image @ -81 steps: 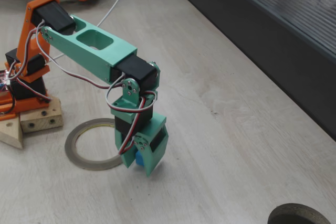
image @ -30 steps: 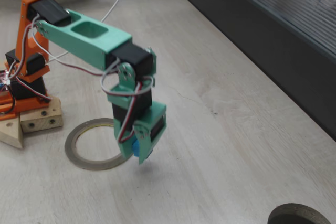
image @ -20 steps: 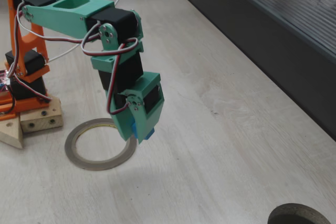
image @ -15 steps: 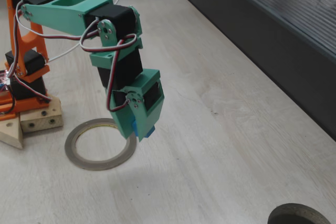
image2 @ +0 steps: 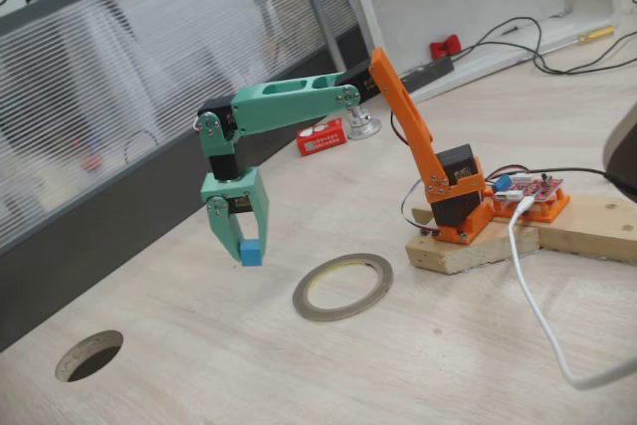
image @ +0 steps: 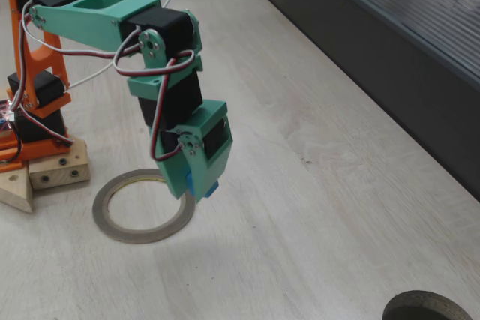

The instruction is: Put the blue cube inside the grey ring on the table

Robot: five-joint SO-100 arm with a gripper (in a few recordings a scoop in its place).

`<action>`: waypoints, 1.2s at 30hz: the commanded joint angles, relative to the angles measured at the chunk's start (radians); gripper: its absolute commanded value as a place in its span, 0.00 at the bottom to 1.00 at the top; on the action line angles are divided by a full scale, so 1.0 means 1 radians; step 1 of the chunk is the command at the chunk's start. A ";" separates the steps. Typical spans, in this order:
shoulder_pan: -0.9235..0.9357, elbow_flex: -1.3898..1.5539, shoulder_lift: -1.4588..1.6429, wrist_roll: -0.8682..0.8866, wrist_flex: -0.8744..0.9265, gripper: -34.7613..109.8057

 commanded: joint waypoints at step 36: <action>0.002 0.862 0.488 0.005 -0.186 0.25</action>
